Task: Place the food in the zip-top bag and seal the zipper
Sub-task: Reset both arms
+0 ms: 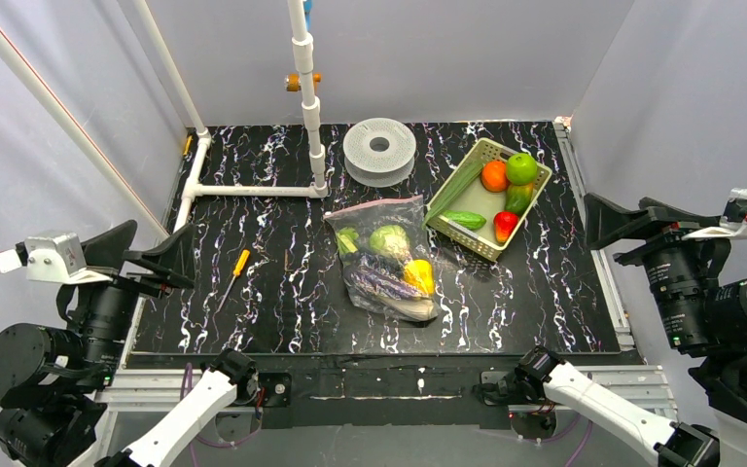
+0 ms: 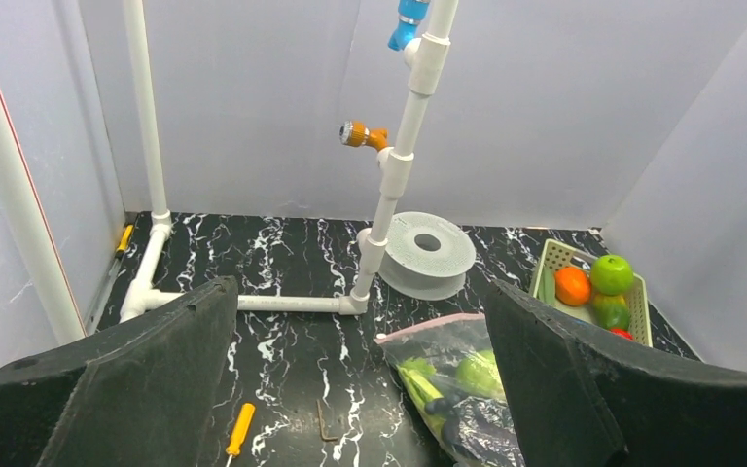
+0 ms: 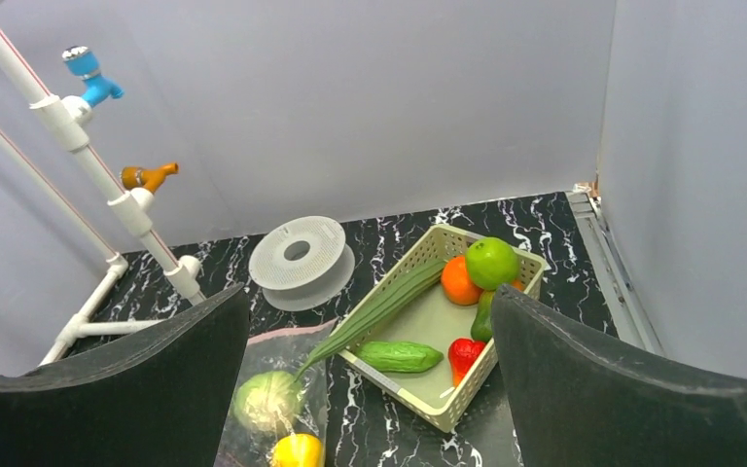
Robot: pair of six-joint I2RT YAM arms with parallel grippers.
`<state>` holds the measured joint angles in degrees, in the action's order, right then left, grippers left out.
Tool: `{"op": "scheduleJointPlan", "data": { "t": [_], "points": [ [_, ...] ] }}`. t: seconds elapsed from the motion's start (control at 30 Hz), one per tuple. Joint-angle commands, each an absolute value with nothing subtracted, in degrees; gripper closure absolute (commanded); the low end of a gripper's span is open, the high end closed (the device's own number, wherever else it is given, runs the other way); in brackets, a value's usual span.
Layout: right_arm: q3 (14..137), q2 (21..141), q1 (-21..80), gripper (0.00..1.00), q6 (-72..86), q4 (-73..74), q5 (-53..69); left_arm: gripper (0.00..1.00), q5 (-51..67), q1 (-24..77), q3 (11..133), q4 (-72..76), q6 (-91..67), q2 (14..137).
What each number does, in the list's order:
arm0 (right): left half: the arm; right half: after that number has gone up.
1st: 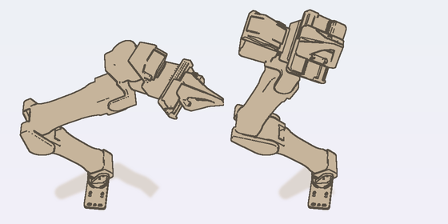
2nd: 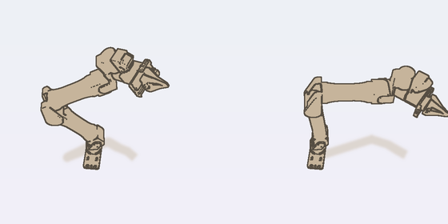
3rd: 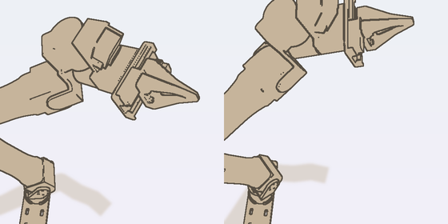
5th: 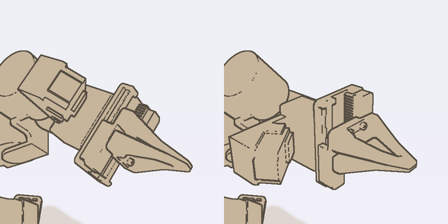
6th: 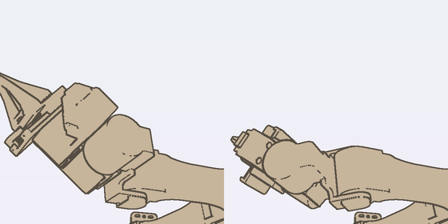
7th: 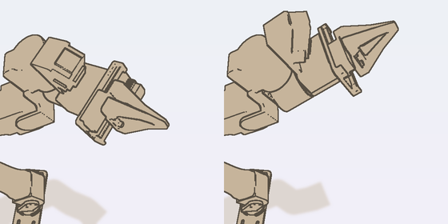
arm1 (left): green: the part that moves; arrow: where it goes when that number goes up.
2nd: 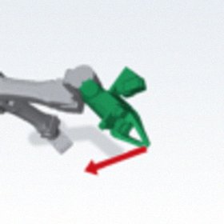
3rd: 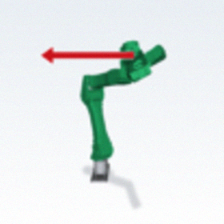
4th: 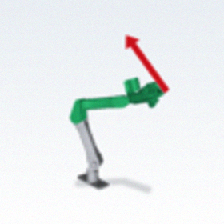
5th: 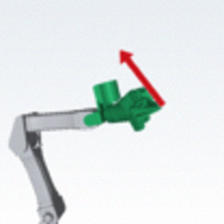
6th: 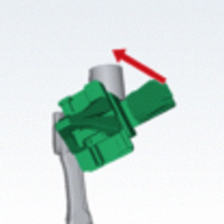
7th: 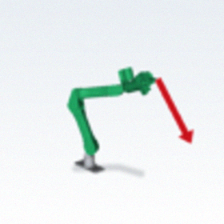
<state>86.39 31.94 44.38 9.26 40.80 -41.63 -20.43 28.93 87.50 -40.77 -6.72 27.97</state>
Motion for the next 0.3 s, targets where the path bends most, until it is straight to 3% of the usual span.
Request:
{"op": "scheduleJointPlan", "data": {
  "t": [0.0,0.27],
  "points": [
    [85.94,31.42,44.47,0.02,9.58,39.82,-44.82,0.02,-21.45,28.76,87.97,-40.2,-5.18,30.75],
    [86.56,33.44,44.47,0.02,8.55,40.2,-45.61,0.02,-21.12,28.74,87.69,-40.19,-5.58,30.78]
  ]
}}
